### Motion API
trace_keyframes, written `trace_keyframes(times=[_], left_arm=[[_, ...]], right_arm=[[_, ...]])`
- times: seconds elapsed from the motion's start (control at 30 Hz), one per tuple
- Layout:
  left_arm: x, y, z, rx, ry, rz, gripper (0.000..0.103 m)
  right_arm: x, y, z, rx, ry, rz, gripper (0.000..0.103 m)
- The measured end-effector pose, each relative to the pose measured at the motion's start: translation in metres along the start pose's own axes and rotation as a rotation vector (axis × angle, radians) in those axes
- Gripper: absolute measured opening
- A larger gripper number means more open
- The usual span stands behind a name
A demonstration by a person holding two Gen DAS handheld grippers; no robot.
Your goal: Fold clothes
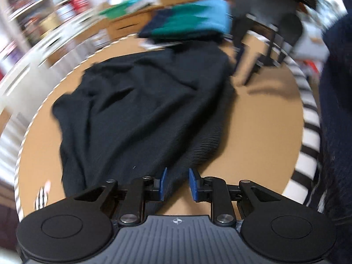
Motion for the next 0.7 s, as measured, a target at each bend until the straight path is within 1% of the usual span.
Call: trace_keyframes(times=[0.07,0.1,0.2,0.3,0.33,0.4,0.43,0.47,0.53,0.67,0.7], left_arm=[[0.004,0.006,-0.001,0.094,-0.014,0.024,0.025],[0.008,0.008,-0.001,0.121,-0.023,0.032,0.025],[0.02,0.011,0.0,0.178,-0.049,0.061,0.026],[0.032,0.013,0.0,0.224,-0.068,0.087,0.025],[0.034,0.012,-0.002,0.226,-0.066,0.092,0.027],[0.039,0.011,-0.004,0.22,-0.066,0.104,0.026],[0.041,0.01,-0.006,0.212,-0.067,0.112,0.027],[0.044,0.007,-0.007,0.196,-0.07,0.122,0.027],[0.05,-0.001,-0.011,0.134,-0.081,0.152,0.025],[0.056,-0.01,-0.012,0.065,-0.108,0.205,0.021],[0.057,-0.01,-0.012,0.058,-0.113,0.213,0.017]], right_arm=[[0.001,-0.005,-0.001,-0.082,-0.018,-0.009,0.023],[0.002,-0.008,-0.001,-0.123,-0.027,-0.011,0.023],[0.01,-0.011,-0.005,-0.228,-0.042,-0.013,0.023],[0.015,-0.013,-0.008,-0.286,-0.042,-0.012,0.024],[0.016,-0.012,-0.009,-0.302,-0.043,-0.009,0.025],[0.018,-0.008,-0.01,-0.317,-0.046,-0.019,0.026],[0.018,-0.005,-0.01,-0.315,-0.047,-0.036,0.026],[0.019,-0.003,-0.01,-0.305,-0.047,-0.06,0.023],[0.02,0.004,-0.013,-0.26,-0.058,-0.115,0.014],[0.023,0.015,-0.015,-0.17,-0.075,-0.165,0.011],[0.022,0.016,-0.015,-0.151,-0.078,-0.175,0.01]])
Point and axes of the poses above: each gripper's, at about its wrist camera, not at the fingertips, and x roughly the way its jaws point, y to its right, z to its underside, the point moved 1 cm from there along x, roughly the way its jaws point, and after that the axes turned 1 degree about -y, right-handed, at the moved point
